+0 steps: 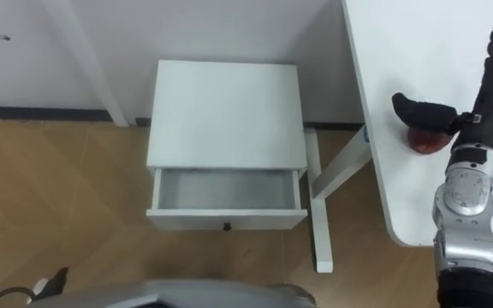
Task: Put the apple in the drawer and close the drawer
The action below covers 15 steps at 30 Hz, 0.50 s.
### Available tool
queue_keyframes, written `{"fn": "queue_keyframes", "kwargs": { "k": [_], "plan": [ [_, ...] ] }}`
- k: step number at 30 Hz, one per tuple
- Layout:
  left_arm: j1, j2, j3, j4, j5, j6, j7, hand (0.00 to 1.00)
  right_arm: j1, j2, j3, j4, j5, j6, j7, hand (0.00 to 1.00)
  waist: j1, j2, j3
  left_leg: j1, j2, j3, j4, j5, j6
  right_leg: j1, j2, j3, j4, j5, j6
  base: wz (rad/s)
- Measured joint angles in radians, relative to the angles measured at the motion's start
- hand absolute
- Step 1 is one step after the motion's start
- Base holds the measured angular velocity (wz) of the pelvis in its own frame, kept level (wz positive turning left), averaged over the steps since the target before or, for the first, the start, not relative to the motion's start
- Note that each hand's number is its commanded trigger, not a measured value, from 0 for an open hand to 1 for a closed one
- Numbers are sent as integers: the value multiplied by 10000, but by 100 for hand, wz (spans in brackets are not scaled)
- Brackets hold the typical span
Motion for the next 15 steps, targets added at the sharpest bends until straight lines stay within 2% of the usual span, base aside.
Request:
{"fn": "queue_keyframes", "kwargs": {
  "k": [7, 10, 15],
  "plan": [
    [1, 15, 1, 58, 0, -4, 46, 0, -5, -3, -1, 911, -1, 121, 451, 0, 5, 14, 20, 6, 2, 3, -6, 5, -8, 1, -26, 22, -3, 0, 0, 0],
    [-8, 20, 1, 137, -1, -21, 58, 0, -7, -3, -1, 979, -7, 116, 540, 0, 0, 26, 74, 1, 1, 7, -7, 5, -8, -4, -13, 26, -3, 0, 0, 0],
    [61, 15, 3, 197, -2, -21, 62, 0, -7, -3, -18, 1398, -4, 90, 676, 0, 4, 46, 77, -1, 0, 8, -11, 5, -8, -7, -6, 26, -3, 0, 0, 0]
  ]
}}
